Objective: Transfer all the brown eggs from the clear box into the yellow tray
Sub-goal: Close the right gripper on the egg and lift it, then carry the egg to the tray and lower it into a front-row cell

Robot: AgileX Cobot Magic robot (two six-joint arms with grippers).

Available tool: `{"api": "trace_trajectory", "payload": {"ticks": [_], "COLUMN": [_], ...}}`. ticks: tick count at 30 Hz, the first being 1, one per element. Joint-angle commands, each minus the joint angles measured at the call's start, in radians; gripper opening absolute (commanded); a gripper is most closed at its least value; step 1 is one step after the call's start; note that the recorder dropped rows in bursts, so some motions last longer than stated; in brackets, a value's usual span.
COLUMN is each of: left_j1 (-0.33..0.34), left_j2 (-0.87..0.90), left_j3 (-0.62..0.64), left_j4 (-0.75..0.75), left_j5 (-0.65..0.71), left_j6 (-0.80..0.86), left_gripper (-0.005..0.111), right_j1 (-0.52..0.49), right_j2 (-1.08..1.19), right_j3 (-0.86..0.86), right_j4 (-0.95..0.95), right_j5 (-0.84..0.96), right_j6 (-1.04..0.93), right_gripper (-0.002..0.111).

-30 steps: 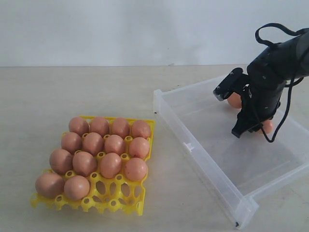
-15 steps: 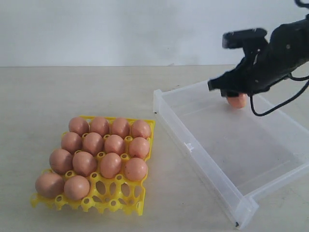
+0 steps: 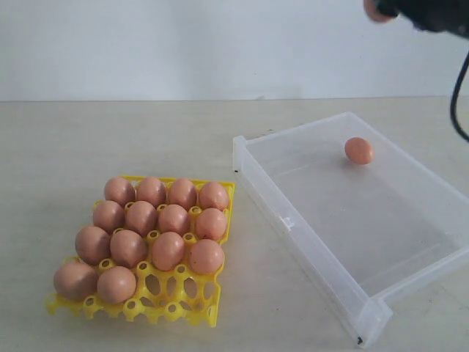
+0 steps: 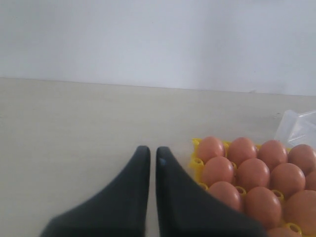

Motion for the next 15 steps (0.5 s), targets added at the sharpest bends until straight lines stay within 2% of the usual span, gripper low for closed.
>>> {"api": "trace_trajectory", "payload": {"ticks": [1, 7, 13, 15], "left_j1": [-0.008, -0.008, -0.008, -0.008], "left_j2": [-0.003, -0.003, -0.003, -0.003], "left_j3": [0.004, 0.004, 0.004, 0.004], "left_j4": [-0.001, -0.001, -0.001, -0.001], "left_j5": [-0.009, -0.009, -0.009, -0.009], "left_j6": [-0.008, -0.008, -0.008, -0.008], "left_gripper": [0.004, 0.004, 0.004, 0.004], "right_j1": [0.002, 0.002, 0.007, 0.04], "right_j2": [-0.143, -0.277, -0.339, -0.345], "right_j3": [0.002, 0.002, 0.002, 0.002], "right_j4": [-0.003, -0.011, -0.126, -0.179], "right_j5": [-0.064, 0.019, 0.129, 0.149], "right_j6": [0.007, 0.03, 0.03, 0.03], "right_gripper": [0.0, 0.0, 0.0, 0.0]}}
